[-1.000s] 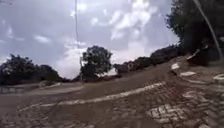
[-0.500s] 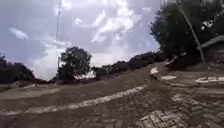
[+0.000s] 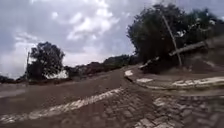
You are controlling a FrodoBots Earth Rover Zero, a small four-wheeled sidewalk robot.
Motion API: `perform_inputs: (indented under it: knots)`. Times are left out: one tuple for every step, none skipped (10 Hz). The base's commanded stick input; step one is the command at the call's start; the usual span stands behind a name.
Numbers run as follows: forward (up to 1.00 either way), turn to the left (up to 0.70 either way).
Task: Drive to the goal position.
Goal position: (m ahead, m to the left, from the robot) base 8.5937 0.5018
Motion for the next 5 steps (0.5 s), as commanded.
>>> perform_inputs:
  knots:
    - [0.7,-0.05]
    - [0.7,0.0]
    - [0.7,0.0]
    - [0.7,0.15]
    - [0.7,0.27]
